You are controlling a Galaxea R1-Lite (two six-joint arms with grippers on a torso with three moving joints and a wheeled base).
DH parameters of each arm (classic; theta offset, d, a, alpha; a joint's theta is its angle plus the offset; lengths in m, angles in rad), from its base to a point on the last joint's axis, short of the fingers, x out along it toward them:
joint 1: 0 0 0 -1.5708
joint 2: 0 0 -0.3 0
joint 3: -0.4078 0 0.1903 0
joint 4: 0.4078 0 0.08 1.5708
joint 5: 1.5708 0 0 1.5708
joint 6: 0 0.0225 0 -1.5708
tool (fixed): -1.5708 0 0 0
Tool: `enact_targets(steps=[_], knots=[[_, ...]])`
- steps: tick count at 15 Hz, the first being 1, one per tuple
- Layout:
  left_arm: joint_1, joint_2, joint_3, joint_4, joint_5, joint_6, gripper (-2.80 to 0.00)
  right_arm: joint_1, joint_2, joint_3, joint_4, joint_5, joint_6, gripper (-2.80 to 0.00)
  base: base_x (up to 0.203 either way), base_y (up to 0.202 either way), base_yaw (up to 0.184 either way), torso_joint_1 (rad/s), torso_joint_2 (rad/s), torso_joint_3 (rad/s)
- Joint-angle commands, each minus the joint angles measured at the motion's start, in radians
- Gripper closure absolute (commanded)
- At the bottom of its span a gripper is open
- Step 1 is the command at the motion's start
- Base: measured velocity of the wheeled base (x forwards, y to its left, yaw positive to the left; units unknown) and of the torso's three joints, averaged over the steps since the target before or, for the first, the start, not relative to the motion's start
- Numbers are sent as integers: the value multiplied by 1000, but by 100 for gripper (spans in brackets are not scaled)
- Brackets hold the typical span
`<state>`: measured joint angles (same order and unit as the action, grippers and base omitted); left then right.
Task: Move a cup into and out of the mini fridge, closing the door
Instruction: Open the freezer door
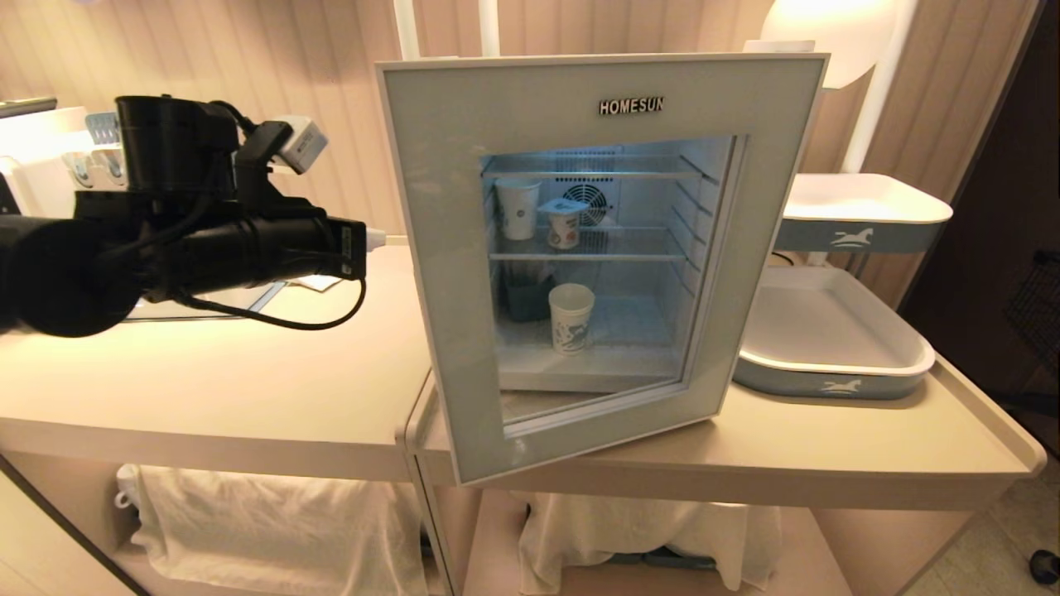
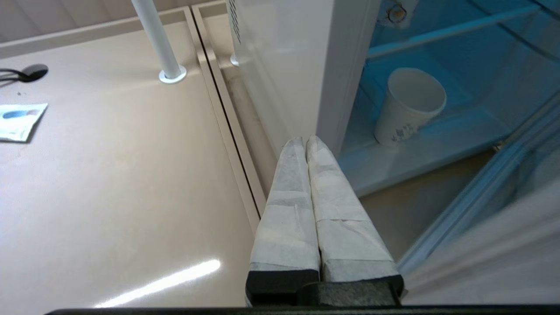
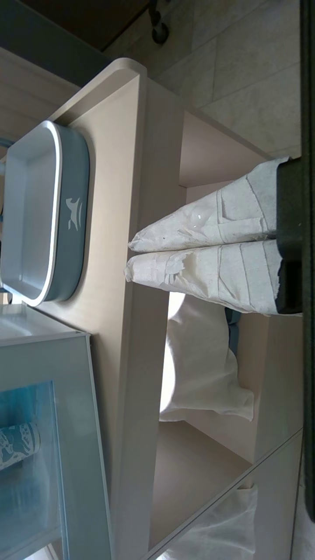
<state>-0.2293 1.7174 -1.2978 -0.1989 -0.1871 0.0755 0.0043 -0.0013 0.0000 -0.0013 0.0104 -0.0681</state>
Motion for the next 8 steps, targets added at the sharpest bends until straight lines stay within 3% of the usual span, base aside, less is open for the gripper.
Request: enact_targets(steps=[1,5,8], knots=[[-27,88,-26,-58,22,-1,0,0,1,0,0,0,-1,0,0,0,0,0,0,0],[-81,165,-66,-141,128,1,0,0,0,-1,0,0,-1,0,0,0,0,0,0,0],[-120,169,-74,-145,145,-9,0,0,0,0,0,0,-1,0,0,0,0,0,0,0]])
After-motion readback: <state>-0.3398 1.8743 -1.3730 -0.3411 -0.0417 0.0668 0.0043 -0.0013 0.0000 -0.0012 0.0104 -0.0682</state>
